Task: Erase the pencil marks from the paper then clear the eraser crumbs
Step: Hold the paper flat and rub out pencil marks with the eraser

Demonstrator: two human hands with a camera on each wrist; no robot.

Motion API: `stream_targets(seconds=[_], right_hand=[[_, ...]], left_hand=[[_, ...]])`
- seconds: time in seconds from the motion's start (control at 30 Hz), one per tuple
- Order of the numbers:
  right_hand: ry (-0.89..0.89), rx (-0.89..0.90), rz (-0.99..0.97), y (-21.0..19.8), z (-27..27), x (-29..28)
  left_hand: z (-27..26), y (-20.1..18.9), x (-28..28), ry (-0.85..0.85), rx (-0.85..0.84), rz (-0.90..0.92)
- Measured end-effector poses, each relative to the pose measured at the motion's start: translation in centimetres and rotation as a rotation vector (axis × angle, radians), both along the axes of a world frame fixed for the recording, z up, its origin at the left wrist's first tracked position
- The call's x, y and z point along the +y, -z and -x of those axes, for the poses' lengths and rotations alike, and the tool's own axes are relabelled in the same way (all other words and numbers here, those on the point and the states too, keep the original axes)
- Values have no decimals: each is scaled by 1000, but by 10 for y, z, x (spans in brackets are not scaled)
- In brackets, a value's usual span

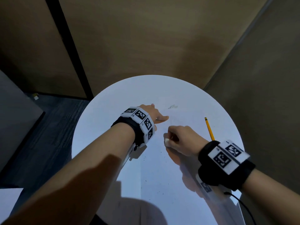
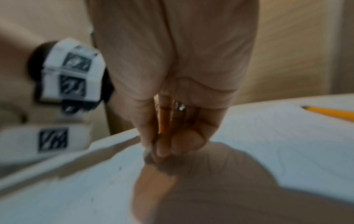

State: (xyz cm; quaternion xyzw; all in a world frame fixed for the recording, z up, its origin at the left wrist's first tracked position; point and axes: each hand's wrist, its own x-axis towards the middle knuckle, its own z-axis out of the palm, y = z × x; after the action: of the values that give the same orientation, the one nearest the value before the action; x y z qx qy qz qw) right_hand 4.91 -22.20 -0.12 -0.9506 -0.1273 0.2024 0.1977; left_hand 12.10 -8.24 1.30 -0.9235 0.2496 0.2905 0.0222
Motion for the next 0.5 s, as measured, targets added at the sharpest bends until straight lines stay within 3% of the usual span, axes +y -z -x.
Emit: stream_targets(seconds=[0.07, 0.2, 0.27, 0.37, 0.5], right_hand=[[73, 122, -67, -4, -3, -9], [688, 152, -689, -4, -13, -27], [826, 188, -817, -5, -12, -31], [779, 161, -724, 0, -11, -32], [529, 17, -424, 8, -14, -25]], left_hand=[[1, 1, 1, 27, -3, 11], [3, -1, 2, 34, -9, 3], [3, -2, 2, 33, -17, 4], [1, 1, 2, 43, -27, -1], [1, 1, 0, 38, -43, -20]])
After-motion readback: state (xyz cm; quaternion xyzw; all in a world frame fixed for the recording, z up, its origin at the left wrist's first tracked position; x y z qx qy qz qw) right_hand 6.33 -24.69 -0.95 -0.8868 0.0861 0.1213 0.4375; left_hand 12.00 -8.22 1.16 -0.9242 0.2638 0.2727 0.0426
